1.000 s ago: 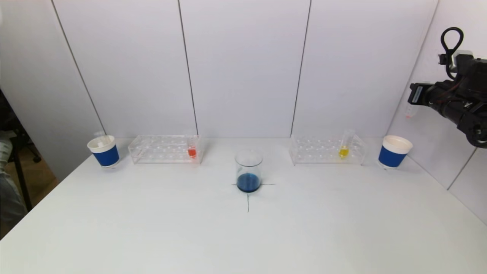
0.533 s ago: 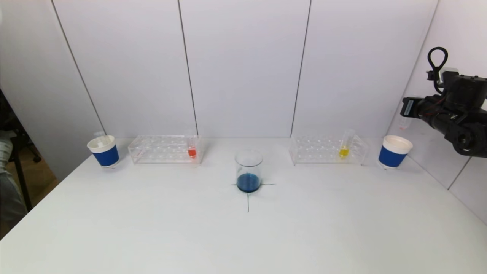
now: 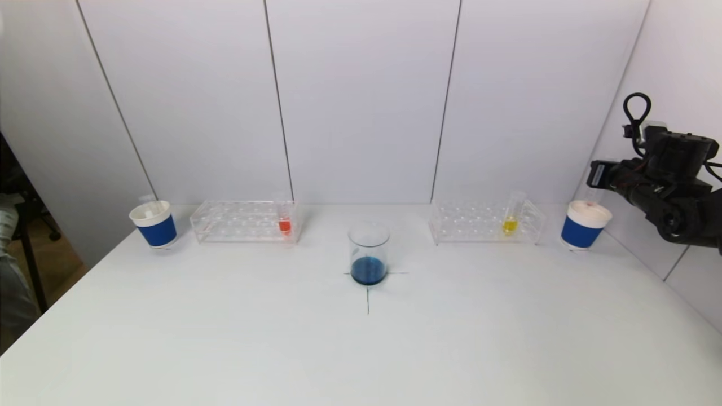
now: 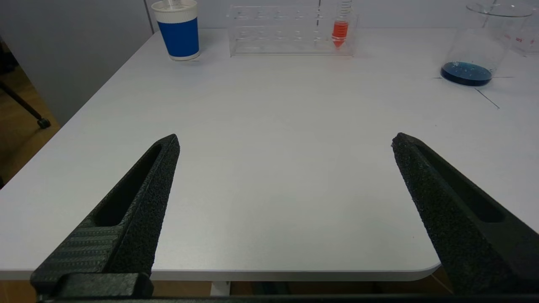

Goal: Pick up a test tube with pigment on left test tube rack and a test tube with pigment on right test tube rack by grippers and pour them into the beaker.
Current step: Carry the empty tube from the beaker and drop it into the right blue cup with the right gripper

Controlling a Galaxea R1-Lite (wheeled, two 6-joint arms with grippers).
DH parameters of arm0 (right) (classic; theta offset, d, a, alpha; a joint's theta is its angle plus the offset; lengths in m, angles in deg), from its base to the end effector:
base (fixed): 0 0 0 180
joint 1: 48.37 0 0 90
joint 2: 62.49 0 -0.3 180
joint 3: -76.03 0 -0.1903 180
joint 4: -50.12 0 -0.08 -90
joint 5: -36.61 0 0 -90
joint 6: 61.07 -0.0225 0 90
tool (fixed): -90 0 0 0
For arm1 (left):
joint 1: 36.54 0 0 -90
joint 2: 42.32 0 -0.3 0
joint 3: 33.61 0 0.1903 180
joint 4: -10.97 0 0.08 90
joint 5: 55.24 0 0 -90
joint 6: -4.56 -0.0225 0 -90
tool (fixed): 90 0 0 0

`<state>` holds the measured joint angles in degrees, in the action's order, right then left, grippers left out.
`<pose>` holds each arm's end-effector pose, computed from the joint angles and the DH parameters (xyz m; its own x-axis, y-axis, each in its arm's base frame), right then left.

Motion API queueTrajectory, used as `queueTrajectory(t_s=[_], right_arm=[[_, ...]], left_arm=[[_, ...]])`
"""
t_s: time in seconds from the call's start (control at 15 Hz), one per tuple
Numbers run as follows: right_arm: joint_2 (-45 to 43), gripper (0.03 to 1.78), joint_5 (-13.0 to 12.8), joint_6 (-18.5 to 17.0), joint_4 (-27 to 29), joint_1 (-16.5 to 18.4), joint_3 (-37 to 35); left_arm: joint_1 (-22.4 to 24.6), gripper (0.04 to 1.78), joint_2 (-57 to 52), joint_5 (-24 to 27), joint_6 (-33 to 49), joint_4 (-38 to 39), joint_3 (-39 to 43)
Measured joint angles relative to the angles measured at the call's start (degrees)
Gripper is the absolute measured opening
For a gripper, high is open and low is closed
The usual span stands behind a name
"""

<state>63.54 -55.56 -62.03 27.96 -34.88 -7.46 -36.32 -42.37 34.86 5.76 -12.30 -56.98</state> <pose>0.4313 -0.1043 0.1357 0.9549 -0.2680 -0.1280 0.2717 0.9623 0.0118 -0.0229 -0.0001 0.0756 1.0000 0.0021 0.0026 -0.0020 0.9998 -0.0209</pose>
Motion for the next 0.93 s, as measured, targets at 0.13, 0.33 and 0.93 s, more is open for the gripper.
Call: queueTrajectory(t_s=[0.13, 0.33, 0.93], right_arm=[[0.6, 0.46, 0.0, 0.0, 0.0, 0.3, -0.5], [1.5, 0.46, 0.0, 0.0, -1.9, 0.6, -1.6], [2.9, 0.46, 0.4, -0.8, -5.2, 1.0, -4.8]], left_arm=[[0.0, 1.76, 0.0, 0.0, 0.0, 0.0, 0.0], [0.0, 1.76, 0.0, 0.0, 0.0, 0.0, 0.0], [0.0, 1.76, 0.0, 0.0, 0.0, 0.0, 0.0]])
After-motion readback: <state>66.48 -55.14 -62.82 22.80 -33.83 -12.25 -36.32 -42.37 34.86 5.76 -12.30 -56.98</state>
